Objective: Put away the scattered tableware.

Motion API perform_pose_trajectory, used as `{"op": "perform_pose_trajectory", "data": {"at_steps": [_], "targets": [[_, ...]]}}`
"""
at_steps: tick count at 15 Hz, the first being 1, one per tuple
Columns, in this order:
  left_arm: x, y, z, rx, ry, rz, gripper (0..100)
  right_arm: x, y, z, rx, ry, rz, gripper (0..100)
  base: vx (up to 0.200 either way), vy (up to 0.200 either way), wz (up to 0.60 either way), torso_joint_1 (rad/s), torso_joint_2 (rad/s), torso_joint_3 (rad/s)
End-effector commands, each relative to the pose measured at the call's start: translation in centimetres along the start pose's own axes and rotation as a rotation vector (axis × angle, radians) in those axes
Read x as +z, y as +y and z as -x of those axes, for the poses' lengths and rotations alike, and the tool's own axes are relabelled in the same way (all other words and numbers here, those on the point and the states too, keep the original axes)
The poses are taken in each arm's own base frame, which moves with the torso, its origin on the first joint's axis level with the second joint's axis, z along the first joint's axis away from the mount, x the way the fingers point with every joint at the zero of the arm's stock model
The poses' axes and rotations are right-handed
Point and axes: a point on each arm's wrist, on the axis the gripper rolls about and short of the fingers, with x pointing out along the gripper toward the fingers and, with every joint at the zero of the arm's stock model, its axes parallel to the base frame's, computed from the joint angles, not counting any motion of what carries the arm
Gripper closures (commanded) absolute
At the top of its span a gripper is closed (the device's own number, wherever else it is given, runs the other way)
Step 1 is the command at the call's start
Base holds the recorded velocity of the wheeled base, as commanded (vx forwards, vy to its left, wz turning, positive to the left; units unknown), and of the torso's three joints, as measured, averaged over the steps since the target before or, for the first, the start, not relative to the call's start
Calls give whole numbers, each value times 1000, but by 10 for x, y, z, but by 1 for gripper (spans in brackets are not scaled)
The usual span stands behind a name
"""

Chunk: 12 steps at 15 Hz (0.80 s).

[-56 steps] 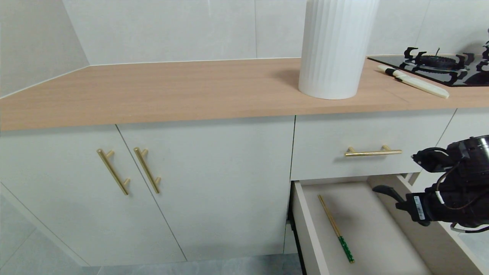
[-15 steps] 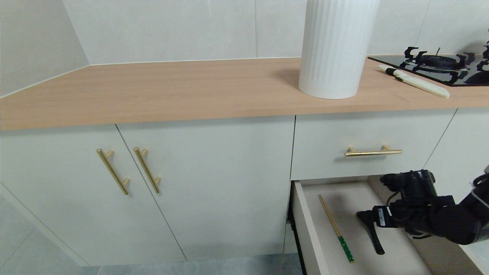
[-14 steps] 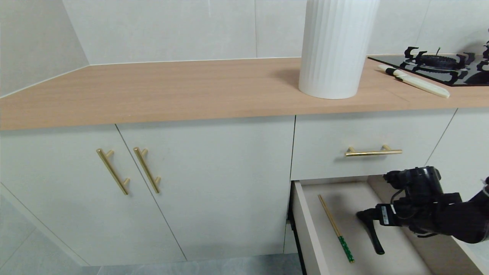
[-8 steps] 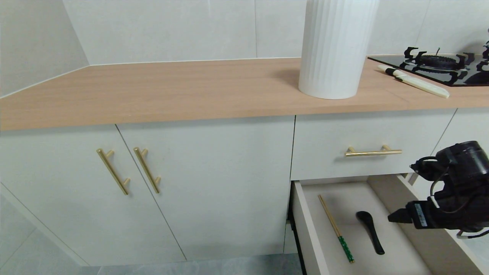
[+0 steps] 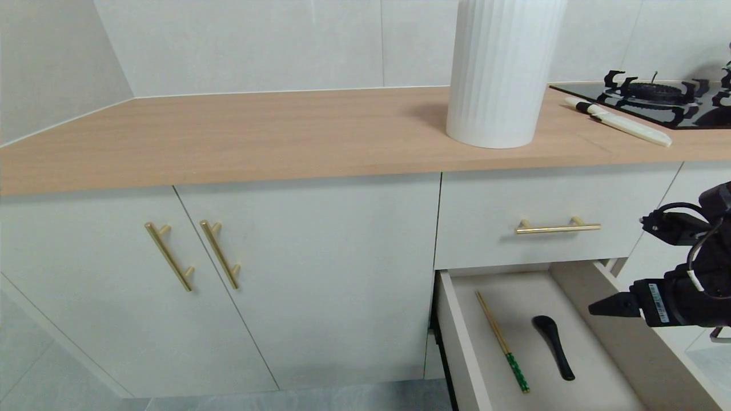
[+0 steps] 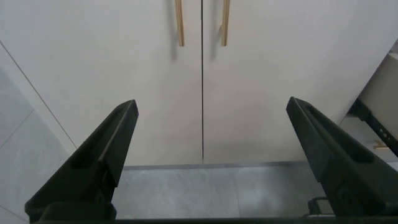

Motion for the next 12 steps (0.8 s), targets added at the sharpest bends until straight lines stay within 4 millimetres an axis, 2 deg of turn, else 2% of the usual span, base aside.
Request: {"op": "perform_pose_trajectory", "data": {"at_steps": [1,10,12], "targets": [[0,0,0,1,1,1,0,-1,4,2,10,-3,14,0,-200,0,0,2,-2,-2],[0,0,0,1,1,1,0,-12,15,2,21,58,66,0,-200,0,0,3,3,3],[0,0,0,1,1,1,0,-15,17,3,24,83,78,0,0,0,0,0,0,0]]}}
